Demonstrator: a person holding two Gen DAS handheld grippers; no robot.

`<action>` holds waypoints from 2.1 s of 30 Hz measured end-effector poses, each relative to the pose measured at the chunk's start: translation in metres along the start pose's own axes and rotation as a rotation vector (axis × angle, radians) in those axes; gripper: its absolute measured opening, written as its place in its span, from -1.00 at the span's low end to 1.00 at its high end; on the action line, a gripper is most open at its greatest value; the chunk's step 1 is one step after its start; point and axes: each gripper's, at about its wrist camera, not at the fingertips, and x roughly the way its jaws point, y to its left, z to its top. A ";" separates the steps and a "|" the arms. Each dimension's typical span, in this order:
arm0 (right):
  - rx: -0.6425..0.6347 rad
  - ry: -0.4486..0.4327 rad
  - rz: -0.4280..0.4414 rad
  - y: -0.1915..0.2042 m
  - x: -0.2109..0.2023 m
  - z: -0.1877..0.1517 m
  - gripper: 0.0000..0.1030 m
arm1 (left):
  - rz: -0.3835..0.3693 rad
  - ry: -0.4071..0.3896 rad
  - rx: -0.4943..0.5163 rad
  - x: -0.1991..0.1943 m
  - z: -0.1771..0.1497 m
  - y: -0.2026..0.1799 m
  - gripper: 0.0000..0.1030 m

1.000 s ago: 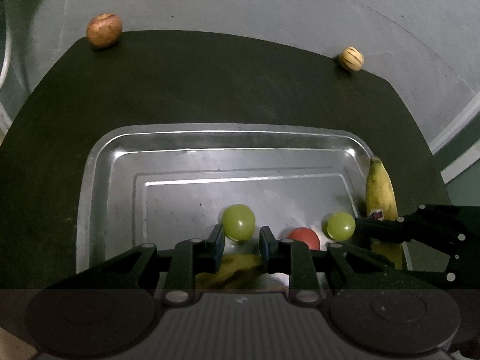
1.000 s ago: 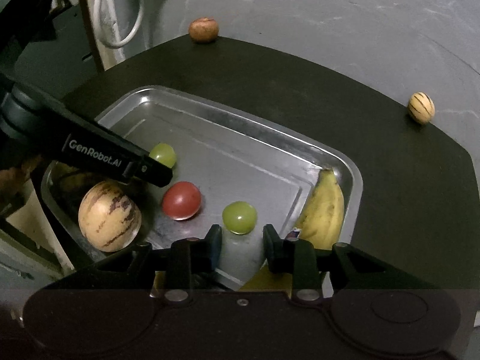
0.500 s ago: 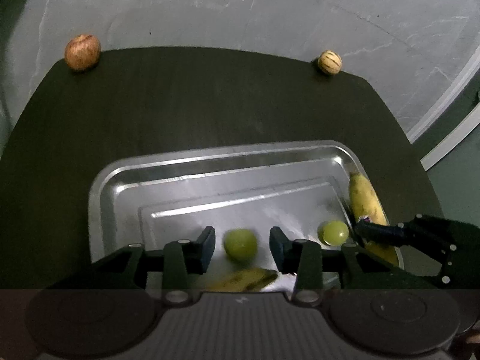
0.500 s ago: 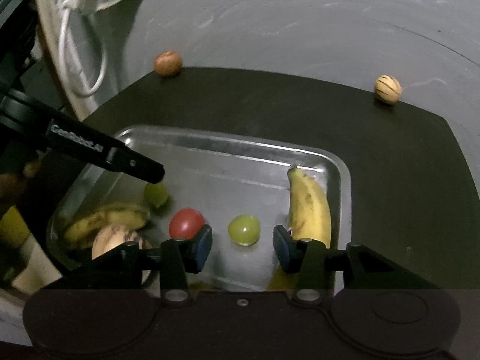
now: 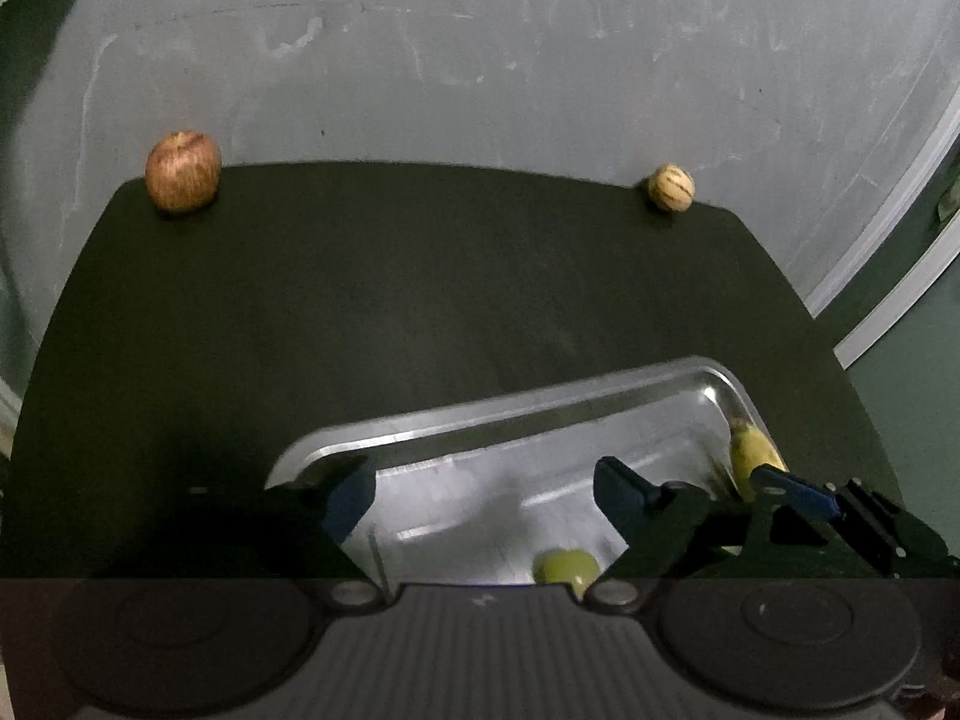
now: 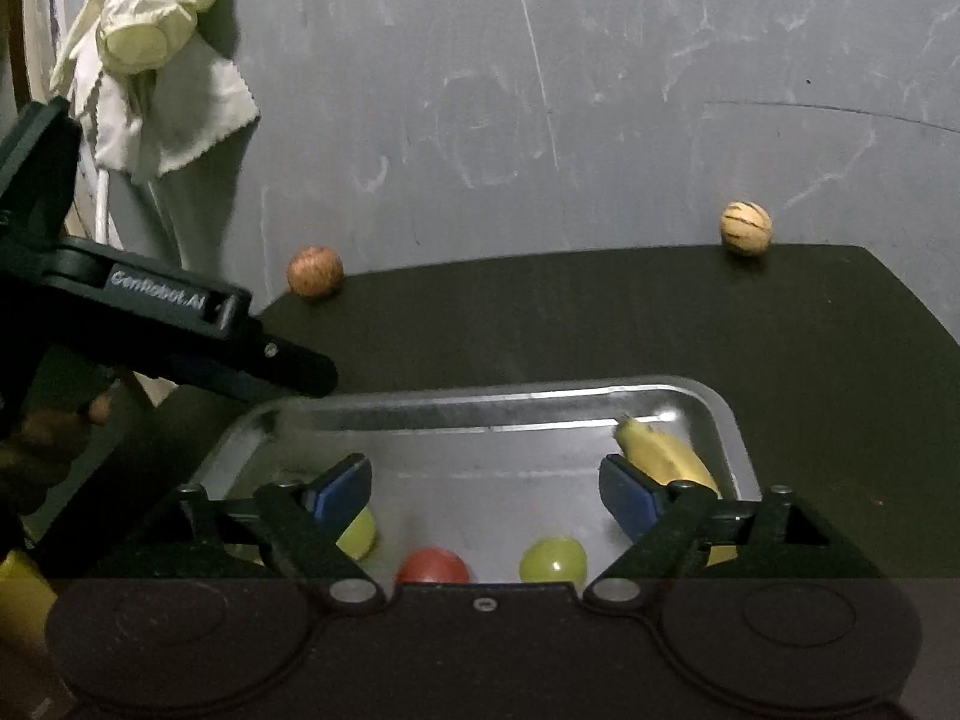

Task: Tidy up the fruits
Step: 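Move both tools back toward the small striped melon by the wall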

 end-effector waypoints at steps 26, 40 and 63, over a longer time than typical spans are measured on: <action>0.061 0.023 0.245 -0.015 0.048 0.021 0.80 | 0.114 -0.103 -0.290 0.017 0.030 0.042 0.80; 0.125 0.060 0.410 -0.009 0.076 0.026 0.90 | 0.211 -0.105 -0.379 0.013 0.029 0.052 0.81; 0.346 -0.037 0.286 -0.077 0.115 0.104 0.98 | 0.264 -0.124 -0.419 0.034 0.050 0.045 0.83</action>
